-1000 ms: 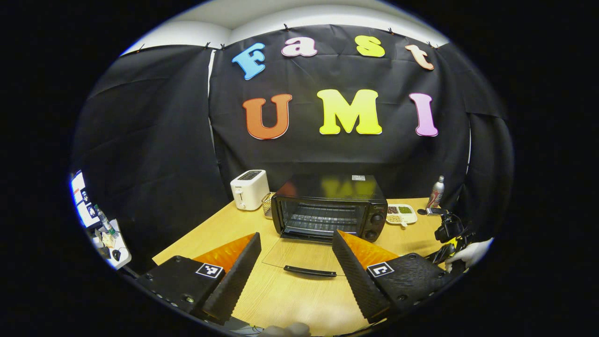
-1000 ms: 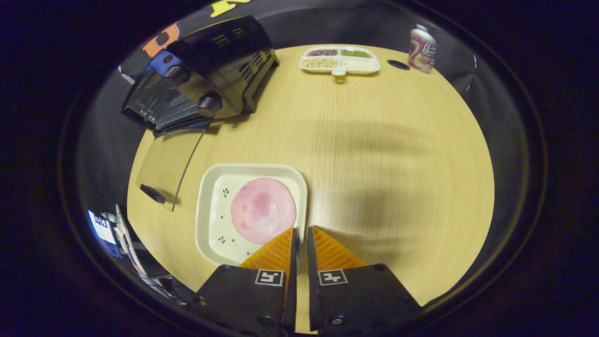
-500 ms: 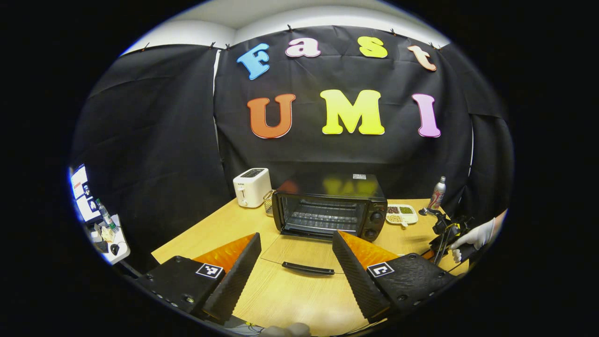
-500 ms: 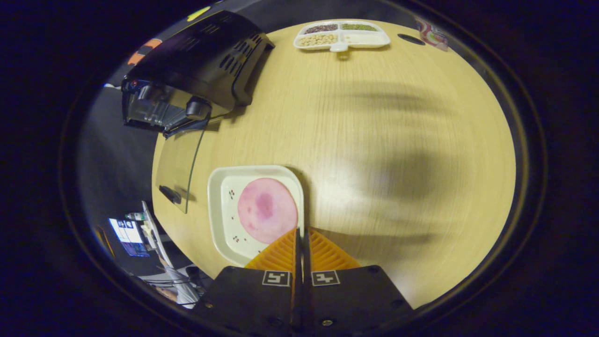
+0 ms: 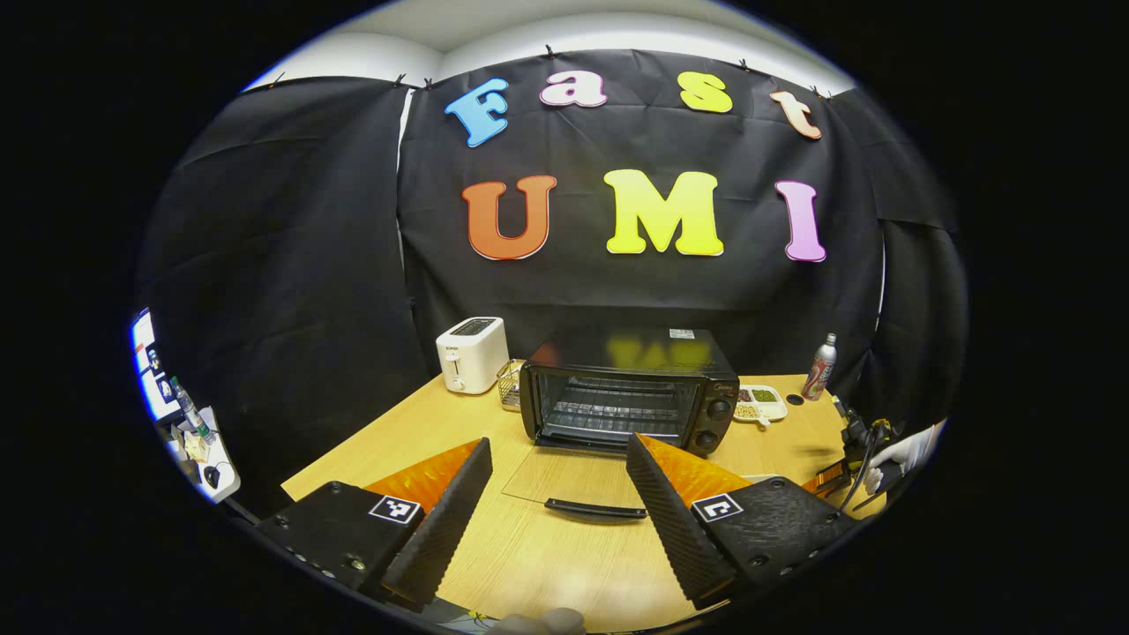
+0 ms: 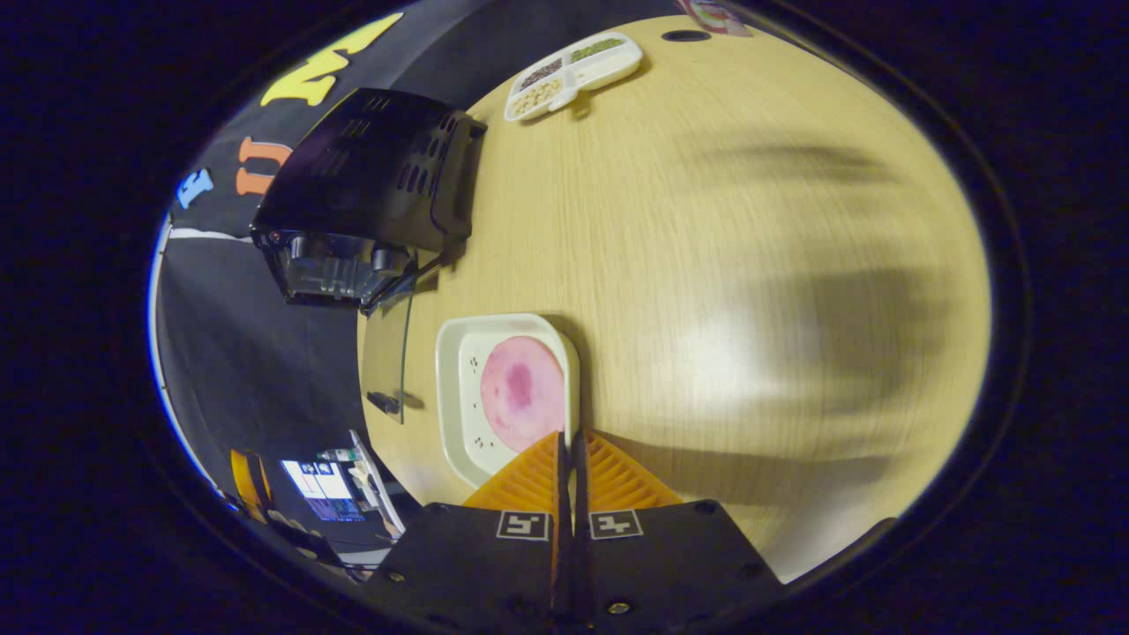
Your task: Open the electric oven with the left hand, put the food in, and close the electric oven.
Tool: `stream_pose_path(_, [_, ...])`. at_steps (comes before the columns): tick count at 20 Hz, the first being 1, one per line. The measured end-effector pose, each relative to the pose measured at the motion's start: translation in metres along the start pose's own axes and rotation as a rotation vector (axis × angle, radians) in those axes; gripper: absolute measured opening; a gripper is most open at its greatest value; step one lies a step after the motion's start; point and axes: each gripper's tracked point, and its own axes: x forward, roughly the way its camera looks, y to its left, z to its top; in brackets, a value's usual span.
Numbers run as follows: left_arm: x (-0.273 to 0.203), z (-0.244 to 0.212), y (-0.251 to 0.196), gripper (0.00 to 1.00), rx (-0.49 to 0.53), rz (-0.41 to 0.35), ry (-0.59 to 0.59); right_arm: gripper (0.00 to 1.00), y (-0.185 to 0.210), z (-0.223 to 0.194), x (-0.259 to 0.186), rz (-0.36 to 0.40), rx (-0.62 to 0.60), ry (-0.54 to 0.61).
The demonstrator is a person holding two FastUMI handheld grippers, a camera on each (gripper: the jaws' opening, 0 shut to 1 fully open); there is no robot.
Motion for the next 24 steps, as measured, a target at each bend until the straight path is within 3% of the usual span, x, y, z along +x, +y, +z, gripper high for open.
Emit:
stream_pose_path(4, [0.006,0.007,0.006,0.96,0.003,-0.031,-0.005,0.01,0.019,-0.009,-0.020,0.041,0.075,-0.117])
stream_pose_path(10, [0.023,0.026,0.018,0.96,0.039,-0.081,-0.013,0.01,0.096,-0.031,-0.016,0.126,0.169,-0.246])
stream_pose_path(18, [0.028,0.044,0.046,0.96,0.083,-0.097,-0.010,0.04,0.201,-0.021,0.042,0.175,0.303,-0.449])
stream_pose_path(21, [0.027,0.045,0.056,0.96,0.094,-0.095,0.003,0.04,0.216,-0.001,0.069,0.162,0.395,-0.514])
stream_pose_path(24, [0.026,0.047,0.064,0.96,0.094,-0.085,0.009,0.04,0.237,0.015,0.088,0.199,0.452,-0.536])
